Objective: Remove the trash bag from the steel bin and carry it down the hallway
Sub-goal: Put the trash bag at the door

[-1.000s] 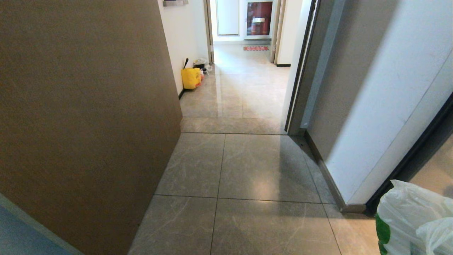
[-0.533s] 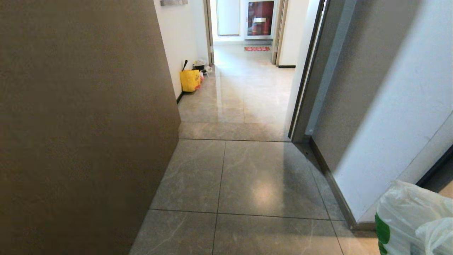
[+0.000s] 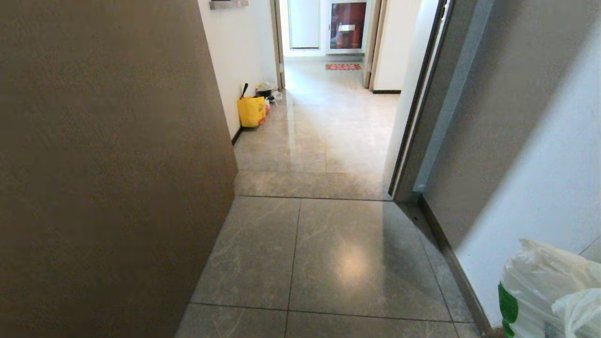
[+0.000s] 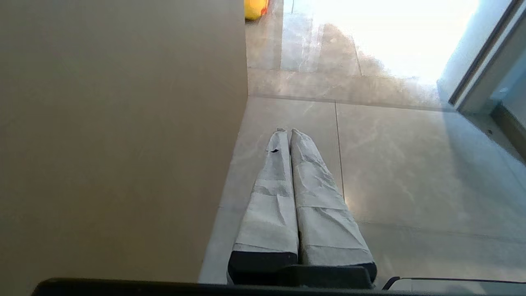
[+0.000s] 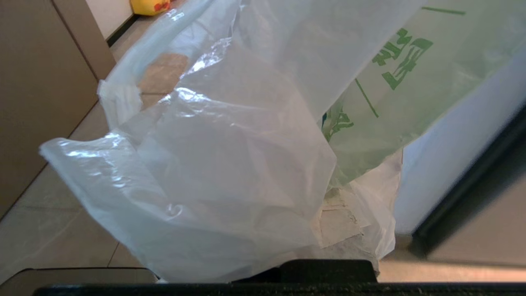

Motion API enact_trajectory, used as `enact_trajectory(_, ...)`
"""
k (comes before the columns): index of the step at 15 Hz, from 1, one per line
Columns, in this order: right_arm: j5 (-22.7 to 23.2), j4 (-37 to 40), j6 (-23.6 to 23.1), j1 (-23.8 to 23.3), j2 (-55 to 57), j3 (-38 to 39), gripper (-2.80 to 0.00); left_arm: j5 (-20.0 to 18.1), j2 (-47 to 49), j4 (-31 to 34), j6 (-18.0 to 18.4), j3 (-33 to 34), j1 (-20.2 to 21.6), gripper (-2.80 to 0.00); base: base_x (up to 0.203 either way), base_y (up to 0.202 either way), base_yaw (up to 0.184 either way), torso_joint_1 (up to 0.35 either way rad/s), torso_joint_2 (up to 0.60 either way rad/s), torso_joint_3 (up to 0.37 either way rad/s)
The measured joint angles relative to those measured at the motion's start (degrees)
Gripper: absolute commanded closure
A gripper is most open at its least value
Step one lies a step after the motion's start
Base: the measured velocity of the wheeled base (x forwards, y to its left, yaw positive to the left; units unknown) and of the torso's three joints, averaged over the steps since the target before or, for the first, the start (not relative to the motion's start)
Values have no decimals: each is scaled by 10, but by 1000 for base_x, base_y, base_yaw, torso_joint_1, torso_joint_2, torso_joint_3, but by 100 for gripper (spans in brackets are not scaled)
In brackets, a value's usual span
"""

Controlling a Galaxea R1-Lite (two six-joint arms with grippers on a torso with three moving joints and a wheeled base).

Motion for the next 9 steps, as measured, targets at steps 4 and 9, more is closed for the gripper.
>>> enact_trajectory(4, 0, 0, 1, 0, 0, 0, 0, 0, 0, 0, 0, 0, 0, 0, 192, 0, 1, 0, -1, 2)
enact_trajectory(9, -1, 0, 1, 0, 0, 0, 0, 0, 0, 0, 0, 0, 0, 0, 190, 0, 1, 3, 1, 2)
